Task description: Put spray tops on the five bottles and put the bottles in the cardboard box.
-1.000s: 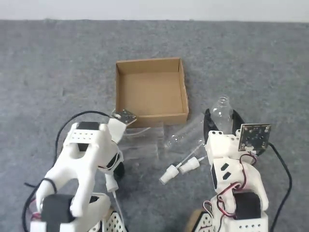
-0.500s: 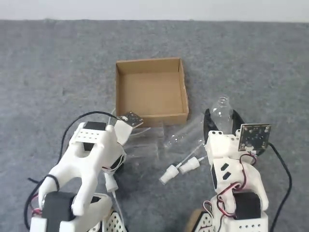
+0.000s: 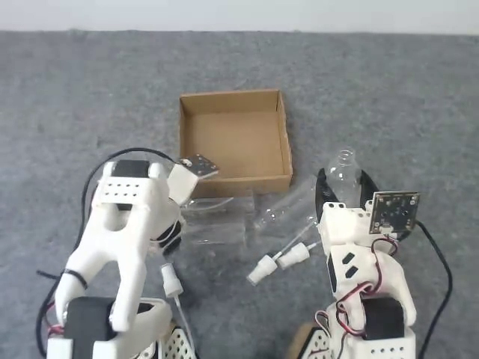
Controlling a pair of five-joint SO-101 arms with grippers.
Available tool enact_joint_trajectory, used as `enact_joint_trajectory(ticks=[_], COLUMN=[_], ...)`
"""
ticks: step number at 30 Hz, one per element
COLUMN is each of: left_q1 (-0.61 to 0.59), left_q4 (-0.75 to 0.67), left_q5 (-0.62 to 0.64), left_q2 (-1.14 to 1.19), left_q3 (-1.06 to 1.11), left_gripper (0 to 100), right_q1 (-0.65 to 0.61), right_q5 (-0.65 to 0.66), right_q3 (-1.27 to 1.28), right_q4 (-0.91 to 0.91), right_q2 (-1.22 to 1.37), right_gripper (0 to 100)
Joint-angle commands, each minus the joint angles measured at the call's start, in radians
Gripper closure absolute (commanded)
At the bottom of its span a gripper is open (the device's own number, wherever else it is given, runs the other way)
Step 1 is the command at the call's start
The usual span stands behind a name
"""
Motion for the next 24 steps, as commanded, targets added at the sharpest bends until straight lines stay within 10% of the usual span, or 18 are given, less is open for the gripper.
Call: enact_joint_trajectory(ticks=[1,8,24], left_q1=[-0.002,0.031,0.049], left_q4=[0.054,0.054,-0.173], left_q5=[-0.066,-0.285,-0.296], left_q2=[-0.005,-0.005,0.002], left_q3=[-0.064,-0.008,0.203], left_gripper=[77,76,76], right_q1=[-0.004,-0.004,-0.004], right_q5=[-0.008,-0.008,-0.008], right_q3=[-0.011,-0.011,-0.011], right_q4=[-0.03,-0.03,-0.03], right_q2=[-0.019,-0.019,-0.019], right_gripper=[96.1,96.1,96.1])
